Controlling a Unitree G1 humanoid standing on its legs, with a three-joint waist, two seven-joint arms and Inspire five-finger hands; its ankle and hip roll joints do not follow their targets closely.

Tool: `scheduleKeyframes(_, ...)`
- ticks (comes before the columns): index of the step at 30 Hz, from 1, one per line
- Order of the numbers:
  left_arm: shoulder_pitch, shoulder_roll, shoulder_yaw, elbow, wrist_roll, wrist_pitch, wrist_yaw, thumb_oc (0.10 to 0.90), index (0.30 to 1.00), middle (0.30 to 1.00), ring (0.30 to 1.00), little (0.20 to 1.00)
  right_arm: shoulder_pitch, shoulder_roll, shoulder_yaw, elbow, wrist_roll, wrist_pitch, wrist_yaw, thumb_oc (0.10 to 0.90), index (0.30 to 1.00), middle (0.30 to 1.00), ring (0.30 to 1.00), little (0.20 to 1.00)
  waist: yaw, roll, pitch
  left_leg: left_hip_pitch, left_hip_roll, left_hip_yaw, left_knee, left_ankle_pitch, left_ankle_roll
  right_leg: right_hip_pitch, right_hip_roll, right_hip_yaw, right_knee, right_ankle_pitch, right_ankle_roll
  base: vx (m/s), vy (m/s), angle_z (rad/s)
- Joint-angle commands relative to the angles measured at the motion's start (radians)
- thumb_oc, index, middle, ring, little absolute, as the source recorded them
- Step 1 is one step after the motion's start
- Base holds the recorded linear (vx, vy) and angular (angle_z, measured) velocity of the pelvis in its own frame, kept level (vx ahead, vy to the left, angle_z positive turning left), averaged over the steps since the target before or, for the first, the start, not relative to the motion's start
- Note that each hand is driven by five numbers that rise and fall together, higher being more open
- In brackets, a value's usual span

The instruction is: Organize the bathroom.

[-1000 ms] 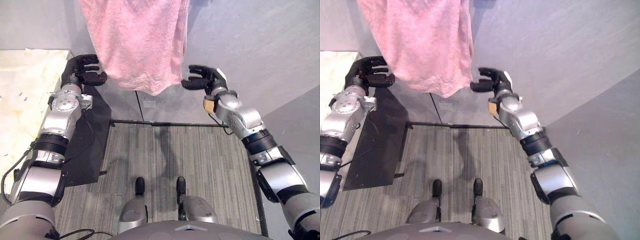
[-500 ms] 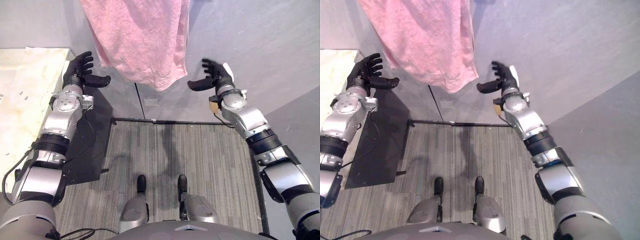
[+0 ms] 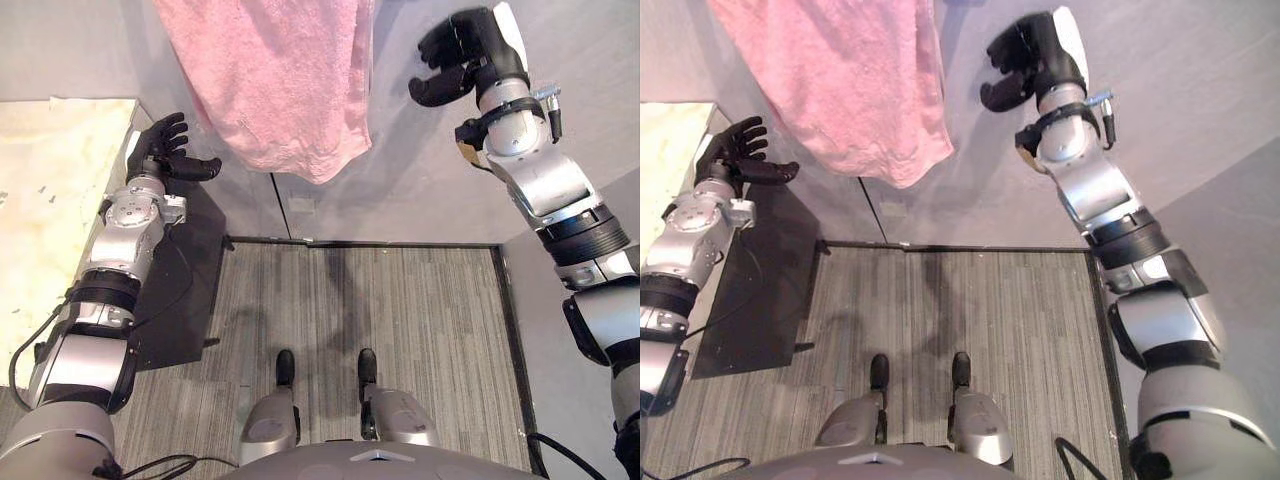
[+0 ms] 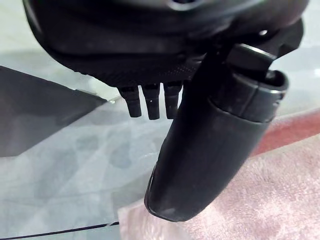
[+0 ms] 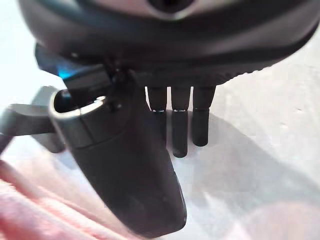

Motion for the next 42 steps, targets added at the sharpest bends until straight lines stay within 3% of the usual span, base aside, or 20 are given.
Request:
scheduleKeyframes(1,-0.021,0.025,0.033,-0.046,0.043,-0.095,-0.006,0.8,0.9,0.9,0.9,0.9,-0.209,-0.017,0.03,-0.002,-0.057,-0.132,-0.049,0.8,0.9,0.9,0.9,0.9,0.036,-0.011,-0.134,0.011,0.08,0.119,0.059,-0.03,-0.003,-0.044,-0.024,0.055,0.095,-0.13,0.02,0.0,0.0,0.0)
scheduleKeyframes(16,-0.084,0.028,-0.016,-0.033,0.023,-0.065,-0.01,0.8,0.9,0.9,0.9,0.9,-0.167,0.104,0.029,0.137,0.179,-0.08,-0.049,0.8,0.9,0.9,0.9,0.9,0.054,-0.008,-0.123,0.005,0.078,0.099,0.084,-0.041,-0.005,-0.037,-0.028,0.046,0.103,-0.133,0.014,0.01,-0.003,0.01)
scheduleKeyframes(28,-0.115,0.027,-0.034,-0.024,0.015,-0.054,0.001,0.8,0.9,0.9,0.9,0.9,-0.186,0.149,0.024,0.243,0.198,-0.115,-0.055,0.8,0.9,0.9,0.9,0.9,0.066,0.002,-0.109,-0.005,0.071,0.087,0.092,-0.044,-0.005,-0.042,-0.034,0.038,0.108,-0.131,0.015,0.0,0.003,0.02)
scheduleKeyframes(29,-0.117,0.027,-0.034,-0.023,0.015,-0.054,0.0,0.8,0.9,0.9,0.9,0.9,-0.187,0.149,0.024,0.244,0.199,-0.116,-0.054,0.761,0.841,0.841,0.841,0.841,0.066,0.002,-0.108,-0.006,0.071,0.087,0.092,-0.044,-0.005,-0.042,-0.034,0.038,0.107,-0.131,0.015,0.0,0.0,0.0)
scheduleKeyframes(30,-0.117,0.026,-0.036,-0.024,0.014,-0.054,0.002,0.8,0.9,0.9,0.9,0.9,-0.188,0.15,0.025,0.244,0.202,-0.12,-0.057,0.566,0.549,0.549,0.549,0.549,0.066,0.002,-0.107,-0.007,0.069,0.086,0.093,-0.044,-0.004,-0.044,-0.034,0.038,0.108,-0.13,0.015,0.0,0.0,0.0)
scheduleKeyframes(31,-0.115,0.026,-0.037,-0.024,0.012,-0.058,0.002,0.8,0.9,0.9,0.9,0.9,-0.19,0.151,0.023,0.242,0.204,-0.124,-0.058,0.4,0.3,0.3,0.3,0.3,0.067,0.003,-0.105,-0.009,0.068,0.084,0.093,-0.044,-0.003,-0.045,-0.035,0.037,0.109,-0.13,0.016,0.0,0.0,0.0)
scheduleKeyframes(42,-0.113,0.023,-0.035,-0.037,0.0,-0.055,0.001,0.8,0.9,0.9,0.9,0.9,-0.19,0.153,0.022,0.234,0.213,-0.129,-0.059,0.4,0.3,0.3,0.3,0.3,0.065,0.002,-0.104,-0.01,0.066,0.085,0.093,-0.044,-0.002,-0.048,-0.035,0.039,0.109,-0.128,0.016,0.0,0.0,0.0)
